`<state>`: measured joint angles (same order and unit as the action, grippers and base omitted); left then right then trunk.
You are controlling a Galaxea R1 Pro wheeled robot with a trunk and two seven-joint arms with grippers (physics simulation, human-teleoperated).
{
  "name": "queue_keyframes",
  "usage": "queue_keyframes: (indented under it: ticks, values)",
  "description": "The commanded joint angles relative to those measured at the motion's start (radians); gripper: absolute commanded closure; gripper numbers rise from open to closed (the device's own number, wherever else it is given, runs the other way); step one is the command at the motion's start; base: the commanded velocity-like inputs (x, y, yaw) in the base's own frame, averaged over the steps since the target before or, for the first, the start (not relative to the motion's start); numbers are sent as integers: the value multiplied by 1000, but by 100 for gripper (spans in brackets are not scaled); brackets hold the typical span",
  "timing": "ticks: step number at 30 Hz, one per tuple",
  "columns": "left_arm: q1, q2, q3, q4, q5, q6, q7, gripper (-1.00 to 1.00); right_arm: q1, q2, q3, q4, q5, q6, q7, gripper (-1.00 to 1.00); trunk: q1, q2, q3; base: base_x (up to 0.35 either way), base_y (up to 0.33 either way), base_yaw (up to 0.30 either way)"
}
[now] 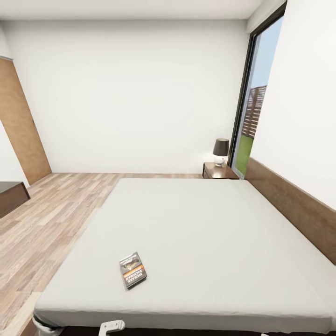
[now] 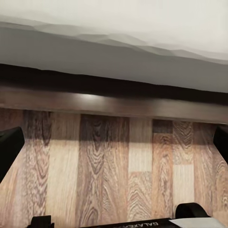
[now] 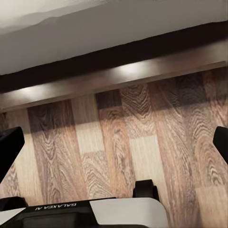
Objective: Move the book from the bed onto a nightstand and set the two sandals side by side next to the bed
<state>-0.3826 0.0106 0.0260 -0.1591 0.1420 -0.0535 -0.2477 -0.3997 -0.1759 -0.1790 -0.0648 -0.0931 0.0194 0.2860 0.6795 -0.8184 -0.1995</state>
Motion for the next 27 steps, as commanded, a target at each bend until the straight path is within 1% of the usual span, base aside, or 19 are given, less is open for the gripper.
queue_keyframes:
  ticks: [1,7,10,13,16,22,27]
  values:
    - [-1,0,2,2,7,-1,0,-100,-1,0,-2,0,-10,2,5,-100,-4,6,2,0,0,0]
    - [-1,4,2,32,6,-1,57,-100,-1,0,-2,0,-10,2,4,-100,-27,48,21,0,0,0]
    - [-1,19,2,63,6,-11,76,-100,-1,0,-2,0,-10,2,4,-100,-38,69,30,0,0,0]
    - [-1,35,2,77,6,-26,83,-100,-1,0,-2,0,-10,2,4,-100,-50,90,39,0,0,0]
    - [-1,45,2,91,6,-44,87,-100,-1,0,-2,1,-10,2,4,-100,-61,111,49,0,0,0]
    - [0,47,1,116,4,-55,90,-100,-1,1,-2,18,-10,2,3,-100,-84,153,68,0,0,0]
    - [1,41,1,123,4,-58,91,-100,-1,1,-2,43,-10,2,2,-100,-103,188,83,0,0,0]
